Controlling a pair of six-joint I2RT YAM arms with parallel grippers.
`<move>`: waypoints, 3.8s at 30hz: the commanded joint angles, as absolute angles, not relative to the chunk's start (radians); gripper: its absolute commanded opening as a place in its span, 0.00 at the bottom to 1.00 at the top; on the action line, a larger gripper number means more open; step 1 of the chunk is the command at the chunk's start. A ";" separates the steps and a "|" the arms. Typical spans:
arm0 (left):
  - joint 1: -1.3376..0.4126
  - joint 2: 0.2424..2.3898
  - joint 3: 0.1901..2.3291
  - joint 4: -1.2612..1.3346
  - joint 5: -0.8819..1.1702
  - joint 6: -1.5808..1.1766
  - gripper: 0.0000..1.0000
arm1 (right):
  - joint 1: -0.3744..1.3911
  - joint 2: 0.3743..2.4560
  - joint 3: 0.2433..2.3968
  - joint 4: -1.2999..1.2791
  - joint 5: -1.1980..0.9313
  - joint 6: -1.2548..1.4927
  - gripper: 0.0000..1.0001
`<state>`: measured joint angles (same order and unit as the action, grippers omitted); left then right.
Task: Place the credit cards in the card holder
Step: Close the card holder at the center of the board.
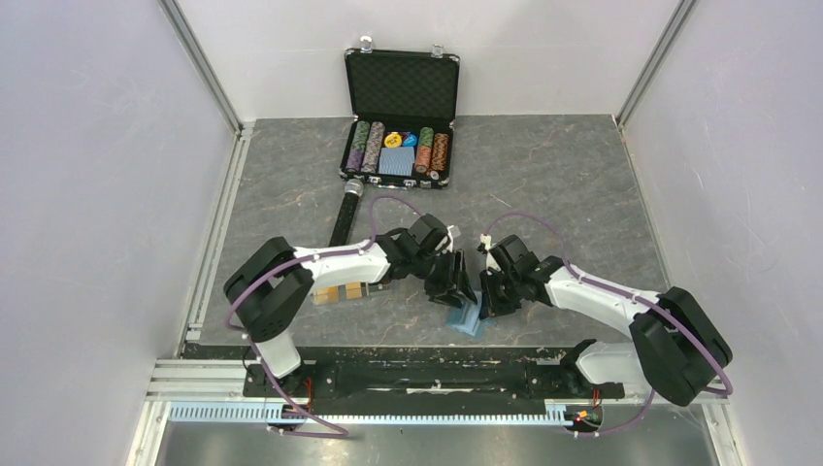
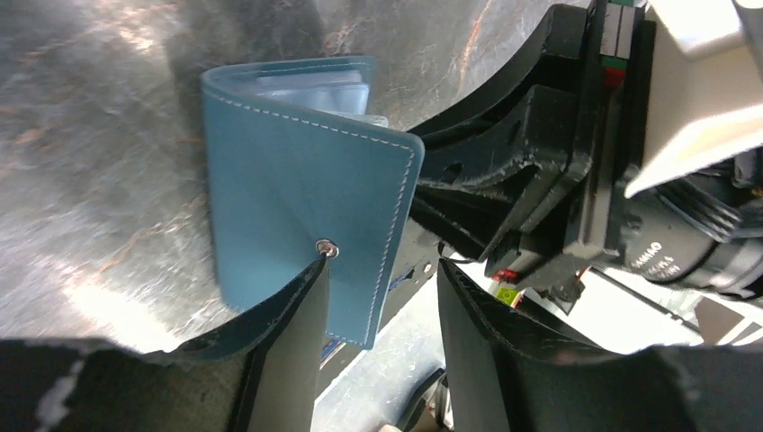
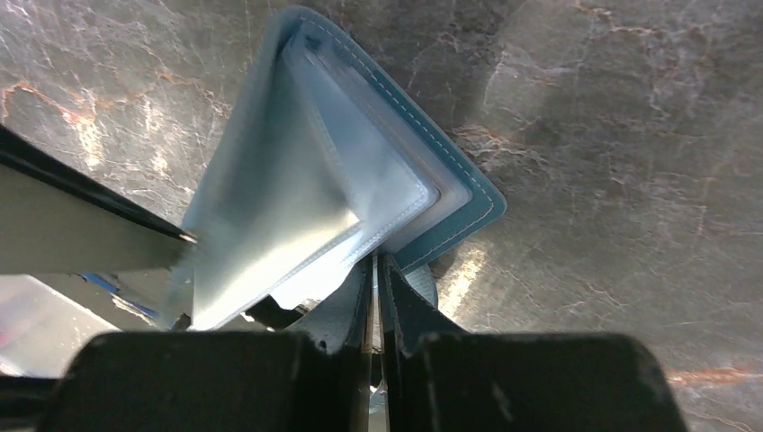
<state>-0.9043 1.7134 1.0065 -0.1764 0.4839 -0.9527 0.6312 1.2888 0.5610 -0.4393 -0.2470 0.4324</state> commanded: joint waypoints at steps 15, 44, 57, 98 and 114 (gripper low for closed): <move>-0.953 1.817 0.928 0.138 0.543 -1.120 0.56 | 0.636 1.214 0.530 -0.407 -0.266 0.533 0.12; -0.953 1.758 0.905 0.089 0.471 -1.041 0.40 | 0.491 1.317 0.536 -0.288 -0.266 0.463 0.08; -1.008 1.770 1.017 -0.064 0.410 -0.931 0.42 | 0.490 1.306 0.518 -0.297 -0.249 0.455 0.07; -1.026 1.777 1.139 -0.323 0.206 -0.878 0.02 | 0.491 1.299 0.494 -0.300 -0.269 0.445 0.08; -1.027 1.823 1.170 -0.375 0.176 -0.855 0.02 | 0.492 1.290 0.500 -0.305 -0.287 0.416 0.07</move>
<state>-1.0233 1.8133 1.1324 -0.3542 0.2134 -0.9073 0.4889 1.2842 0.5297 -0.2619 -0.3187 0.4694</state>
